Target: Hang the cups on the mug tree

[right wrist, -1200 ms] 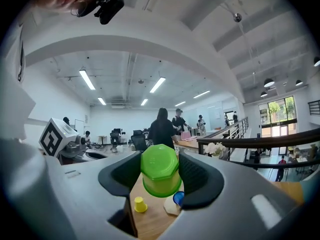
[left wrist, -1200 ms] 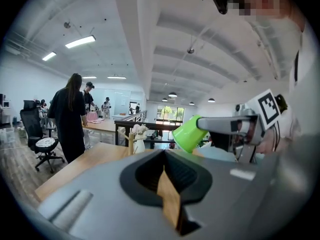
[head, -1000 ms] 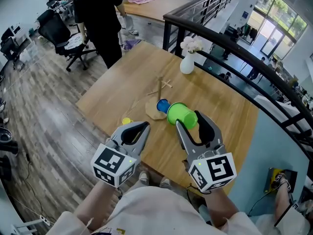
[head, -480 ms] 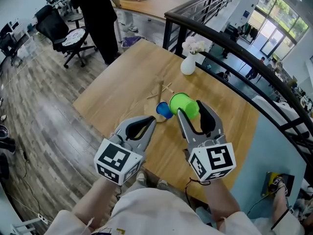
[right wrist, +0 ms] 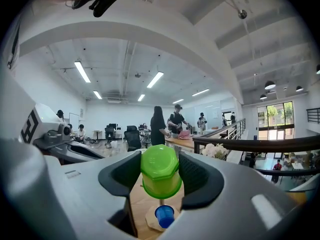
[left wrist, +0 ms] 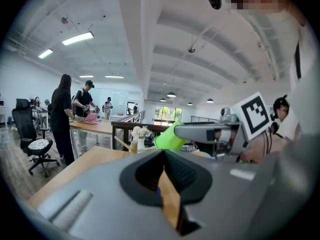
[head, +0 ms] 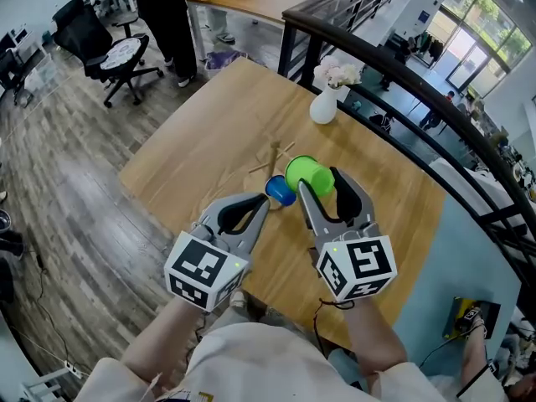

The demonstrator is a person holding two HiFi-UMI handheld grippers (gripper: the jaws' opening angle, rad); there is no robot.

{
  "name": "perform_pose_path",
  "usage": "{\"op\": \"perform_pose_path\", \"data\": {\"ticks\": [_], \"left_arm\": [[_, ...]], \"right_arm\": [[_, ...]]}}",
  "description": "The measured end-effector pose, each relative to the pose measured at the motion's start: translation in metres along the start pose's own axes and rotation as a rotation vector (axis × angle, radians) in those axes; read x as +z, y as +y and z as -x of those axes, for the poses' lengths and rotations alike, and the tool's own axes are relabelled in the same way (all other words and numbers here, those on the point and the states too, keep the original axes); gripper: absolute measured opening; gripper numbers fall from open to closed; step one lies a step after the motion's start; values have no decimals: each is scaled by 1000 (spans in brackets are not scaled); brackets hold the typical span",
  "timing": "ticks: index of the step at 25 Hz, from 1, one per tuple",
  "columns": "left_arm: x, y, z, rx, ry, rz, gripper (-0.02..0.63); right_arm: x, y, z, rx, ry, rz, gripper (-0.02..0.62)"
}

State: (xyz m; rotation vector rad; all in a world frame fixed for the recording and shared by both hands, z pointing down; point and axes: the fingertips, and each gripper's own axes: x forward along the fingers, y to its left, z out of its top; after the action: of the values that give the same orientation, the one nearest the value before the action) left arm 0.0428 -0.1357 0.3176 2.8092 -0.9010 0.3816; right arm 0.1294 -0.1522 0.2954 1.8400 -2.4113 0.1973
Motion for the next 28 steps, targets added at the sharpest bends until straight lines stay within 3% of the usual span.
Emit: {"op": "perform_pose_path", "data": {"ticks": [14, 28], "left_arm": [[-22, 21, -26, -1, 47, 52, 2], [-37, 23, -14, 10, 80, 54, 2]], "right_arm": [[-36, -12, -38, 1, 83, -18, 239], [-72, -5, -56, 23, 172, -40, 241]]}}
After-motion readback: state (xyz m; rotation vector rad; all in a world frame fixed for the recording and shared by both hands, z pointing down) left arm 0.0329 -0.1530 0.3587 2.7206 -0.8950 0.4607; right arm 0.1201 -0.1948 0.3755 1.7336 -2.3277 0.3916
